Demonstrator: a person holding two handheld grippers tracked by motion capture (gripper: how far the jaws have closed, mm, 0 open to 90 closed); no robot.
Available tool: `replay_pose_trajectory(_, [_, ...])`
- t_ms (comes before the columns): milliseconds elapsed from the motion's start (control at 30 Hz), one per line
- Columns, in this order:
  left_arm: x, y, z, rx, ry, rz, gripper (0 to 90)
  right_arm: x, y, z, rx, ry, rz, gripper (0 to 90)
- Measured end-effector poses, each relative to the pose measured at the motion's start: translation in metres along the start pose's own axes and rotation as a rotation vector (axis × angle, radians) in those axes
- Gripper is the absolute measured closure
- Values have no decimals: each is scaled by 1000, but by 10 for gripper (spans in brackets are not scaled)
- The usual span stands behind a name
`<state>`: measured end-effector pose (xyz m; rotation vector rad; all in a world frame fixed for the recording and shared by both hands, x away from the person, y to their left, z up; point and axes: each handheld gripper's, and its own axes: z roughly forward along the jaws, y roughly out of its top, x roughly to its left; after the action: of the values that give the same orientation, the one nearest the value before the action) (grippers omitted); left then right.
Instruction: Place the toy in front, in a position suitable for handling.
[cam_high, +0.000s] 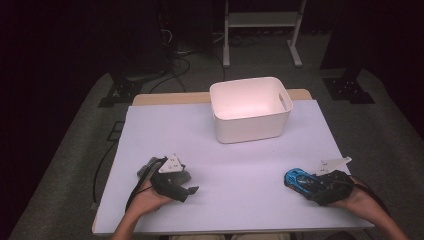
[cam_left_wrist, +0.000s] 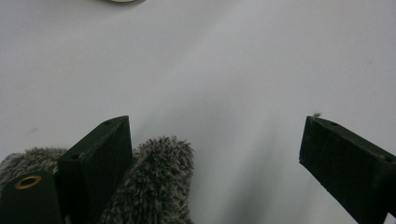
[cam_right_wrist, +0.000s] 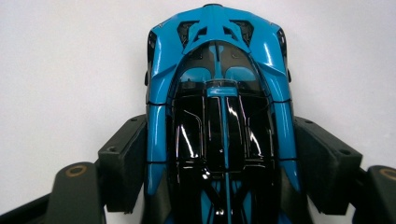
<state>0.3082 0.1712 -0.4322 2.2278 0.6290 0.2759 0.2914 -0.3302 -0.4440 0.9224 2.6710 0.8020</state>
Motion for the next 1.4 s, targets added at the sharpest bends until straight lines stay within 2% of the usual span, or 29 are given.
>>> replay_pose_trajectory(167, [1,-1,-1,-2,2,-5,89,-2,-2,-1,-16,13,12,252])
replay_pose_trajectory(533, [1,-1,-1,-5,-1,-9,89,0,-5,-5,-22,-1,2,254])
replay_pose_trajectory(667, [1,-1,-1,-6,-1,-13,89,1,-3,-6,-17,1,-7,254])
replay_pose_trajectory(867, [3,-1,-3,-7,0,-17,89,3,4,-13,-37,18,-11,254])
replay_pose_trajectory(1067, [4,-2,-4,-8,6,-13,89,10,23,-24,-58,40,-58,254])
replay_pose_trajectory(1100, [4,-2,-5,-10,5,-15,89,16,38,-30,-72,56,-91,254])
replay_pose_trajectory(1167, [4,-2,-6,-8,5,-14,89,21,49,-33,-80,63,-117,254])
replay_pose_trajectory(1233, [5,-2,-7,-4,6,-12,89,26,62,-36,-95,91,-140,254])
replay_pose_trajectory(1400, [7,-3,-10,1,9,-5,89,41,97,-38,-111,132,-227,253])
